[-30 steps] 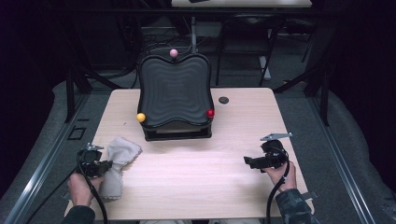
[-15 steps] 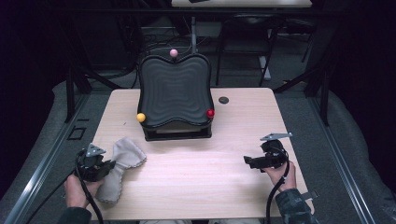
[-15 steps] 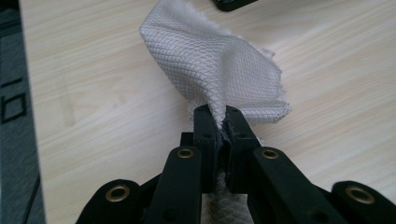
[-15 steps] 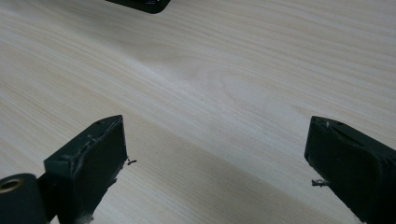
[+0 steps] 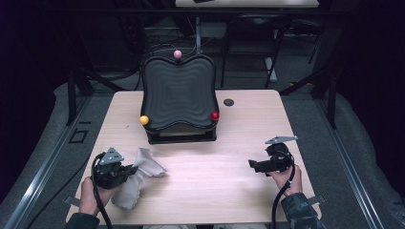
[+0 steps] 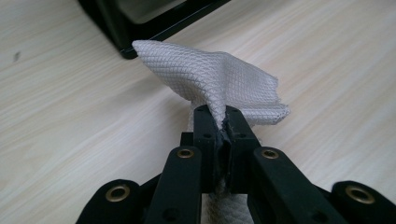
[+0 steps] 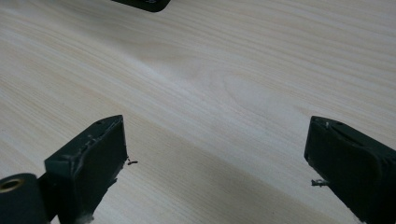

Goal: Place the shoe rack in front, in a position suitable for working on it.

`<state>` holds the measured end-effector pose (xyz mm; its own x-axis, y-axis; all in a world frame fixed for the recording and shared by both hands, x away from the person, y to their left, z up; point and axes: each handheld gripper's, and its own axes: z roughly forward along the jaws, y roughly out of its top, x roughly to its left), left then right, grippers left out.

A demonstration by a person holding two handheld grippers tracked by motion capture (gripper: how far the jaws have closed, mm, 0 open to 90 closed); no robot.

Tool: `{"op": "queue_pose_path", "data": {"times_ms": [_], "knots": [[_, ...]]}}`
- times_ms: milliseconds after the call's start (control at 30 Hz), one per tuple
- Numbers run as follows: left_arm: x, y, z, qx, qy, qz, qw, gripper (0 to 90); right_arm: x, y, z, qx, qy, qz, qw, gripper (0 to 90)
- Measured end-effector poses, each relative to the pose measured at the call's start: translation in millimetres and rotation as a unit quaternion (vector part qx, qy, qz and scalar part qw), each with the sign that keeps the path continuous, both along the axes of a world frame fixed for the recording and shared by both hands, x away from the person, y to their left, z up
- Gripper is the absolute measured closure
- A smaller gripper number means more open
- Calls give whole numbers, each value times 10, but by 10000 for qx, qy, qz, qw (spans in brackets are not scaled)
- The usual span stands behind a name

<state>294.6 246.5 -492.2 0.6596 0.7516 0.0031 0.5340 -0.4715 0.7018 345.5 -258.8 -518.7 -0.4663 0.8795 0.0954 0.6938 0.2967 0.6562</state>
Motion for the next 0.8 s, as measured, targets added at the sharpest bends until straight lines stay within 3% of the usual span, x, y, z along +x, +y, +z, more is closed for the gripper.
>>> {"op": "queue_pose_path", "data": {"times_ms": [33, 133, 167, 233, 433, 567, 633, 700, 800], "knots": [[0, 0, 0, 0, 0, 0, 10000, 855, 2, 2, -3, -5, 3, 16, 10000, 50], [3, -148, -20, 114, -67, -463, 9988, 855, 6, 14, -10, -8, -20, 22, 10000, 50], [3, -148, -20, 114, -67, -463, 9988, 855, 6, 14, -10, -8, -20, 22, 10000, 50], [15, -260, -49, 124, -79, -818, 9965, 855, 7, 32, -15, -22, -11, 22, 10000, 51], [66, -411, -135, 94, 35, -1227, 9924, 855, 6, 66, -18, -44, -17, 21, 10000, 51], [107, -513, -266, 136, 233, -1556, 9874, 854, 8, 84, -24, -46, 0, 23, 10000, 52], [126, -556, -337, 136, 342, -1621, 9861, 848, 9, 90, -26, -29, 1, 54, 10000, 52], [147, -598, -407, 274, 444, -1676, 9845, 832, 6, 114, -35, -101, 38, 74, 9999, 52], [185, -587, -471, 318, 603, -1569, 9853, 730, -1, 131, -37, -77, 46, 114, 9999, 52]]}}
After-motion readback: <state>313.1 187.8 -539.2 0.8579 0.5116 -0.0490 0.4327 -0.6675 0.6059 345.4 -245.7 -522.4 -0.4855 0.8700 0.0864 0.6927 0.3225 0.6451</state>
